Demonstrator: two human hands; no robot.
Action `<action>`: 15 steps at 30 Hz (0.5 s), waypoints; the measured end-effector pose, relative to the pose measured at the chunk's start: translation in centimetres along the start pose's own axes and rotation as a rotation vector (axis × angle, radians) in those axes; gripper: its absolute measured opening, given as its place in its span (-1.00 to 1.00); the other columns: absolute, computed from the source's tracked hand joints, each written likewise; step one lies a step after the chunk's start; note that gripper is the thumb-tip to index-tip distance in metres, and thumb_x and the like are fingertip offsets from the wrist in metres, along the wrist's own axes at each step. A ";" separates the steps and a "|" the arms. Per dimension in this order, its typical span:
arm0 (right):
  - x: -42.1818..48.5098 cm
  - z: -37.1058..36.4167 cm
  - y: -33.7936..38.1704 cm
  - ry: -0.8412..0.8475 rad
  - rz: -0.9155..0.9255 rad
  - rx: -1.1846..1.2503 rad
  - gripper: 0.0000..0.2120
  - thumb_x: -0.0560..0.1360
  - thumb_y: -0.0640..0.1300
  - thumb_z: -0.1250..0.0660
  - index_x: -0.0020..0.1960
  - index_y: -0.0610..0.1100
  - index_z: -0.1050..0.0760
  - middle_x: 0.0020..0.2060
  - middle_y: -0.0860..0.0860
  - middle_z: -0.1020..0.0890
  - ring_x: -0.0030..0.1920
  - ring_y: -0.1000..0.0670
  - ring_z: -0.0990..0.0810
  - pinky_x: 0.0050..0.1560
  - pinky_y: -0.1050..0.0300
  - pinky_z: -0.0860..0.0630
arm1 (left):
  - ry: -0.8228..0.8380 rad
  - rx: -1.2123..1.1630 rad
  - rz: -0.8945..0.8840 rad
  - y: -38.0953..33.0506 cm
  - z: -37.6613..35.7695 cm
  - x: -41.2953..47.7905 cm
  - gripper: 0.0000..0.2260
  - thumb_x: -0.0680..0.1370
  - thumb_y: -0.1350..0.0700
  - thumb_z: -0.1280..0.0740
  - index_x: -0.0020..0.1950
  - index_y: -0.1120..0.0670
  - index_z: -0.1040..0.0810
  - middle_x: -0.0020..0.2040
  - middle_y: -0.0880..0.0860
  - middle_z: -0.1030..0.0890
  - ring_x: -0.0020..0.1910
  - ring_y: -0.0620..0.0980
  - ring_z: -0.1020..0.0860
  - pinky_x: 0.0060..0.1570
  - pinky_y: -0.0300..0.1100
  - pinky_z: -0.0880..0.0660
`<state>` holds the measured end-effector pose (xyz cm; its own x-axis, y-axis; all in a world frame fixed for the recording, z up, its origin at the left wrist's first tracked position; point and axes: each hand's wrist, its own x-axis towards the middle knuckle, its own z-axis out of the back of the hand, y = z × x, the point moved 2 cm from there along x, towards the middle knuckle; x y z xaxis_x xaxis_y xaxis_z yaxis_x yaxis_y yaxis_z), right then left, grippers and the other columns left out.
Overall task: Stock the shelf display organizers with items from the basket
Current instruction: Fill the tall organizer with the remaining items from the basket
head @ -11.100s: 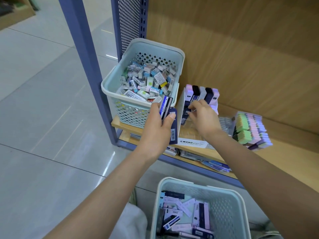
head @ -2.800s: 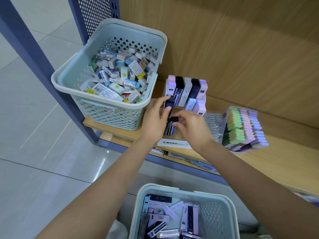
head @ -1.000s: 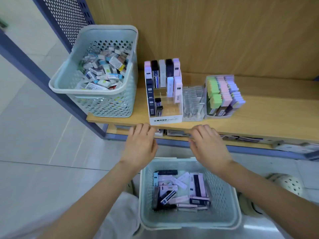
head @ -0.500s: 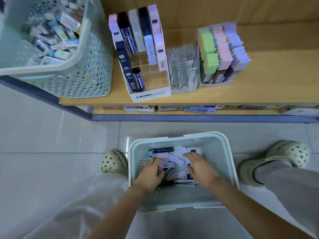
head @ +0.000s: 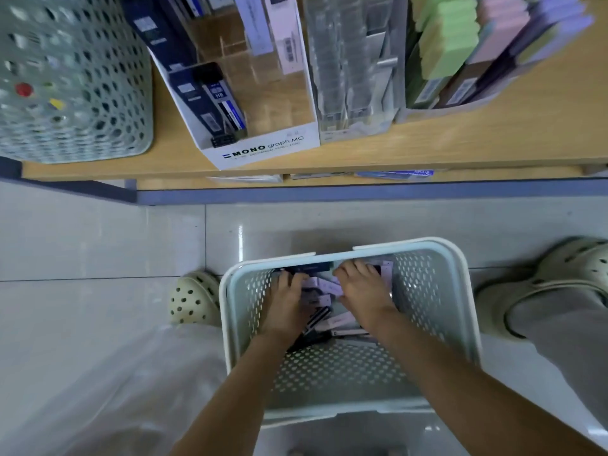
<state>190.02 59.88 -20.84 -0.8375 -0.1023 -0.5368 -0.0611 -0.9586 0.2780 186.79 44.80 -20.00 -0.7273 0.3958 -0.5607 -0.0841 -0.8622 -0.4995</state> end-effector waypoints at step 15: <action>-2.4 3.5 -0.3 0.085 -0.174 0.162 -0.76 0.64 -0.17 -0.07 0.28 -0.19 -0.30 0.00 -0.13 -0.62 -0.05 -0.12 -0.61 -0.41 0.17 -0.30 | 0.084 0.244 0.000 0.1 -2.0 0.2 -0.73 0.59 0.00 -0.23 0.22 0.12 -0.39 0.19 0.12 -0.52 0.15 0.11 -0.49 0.09 -0.09 -0.34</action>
<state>190.12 61.36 -16.86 -0.7585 0.0317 -0.6510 -0.2923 -0.9093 0.2963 188.02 45.48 -21.51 -0.6692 0.4120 -0.6184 -0.2538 -0.9089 -0.3309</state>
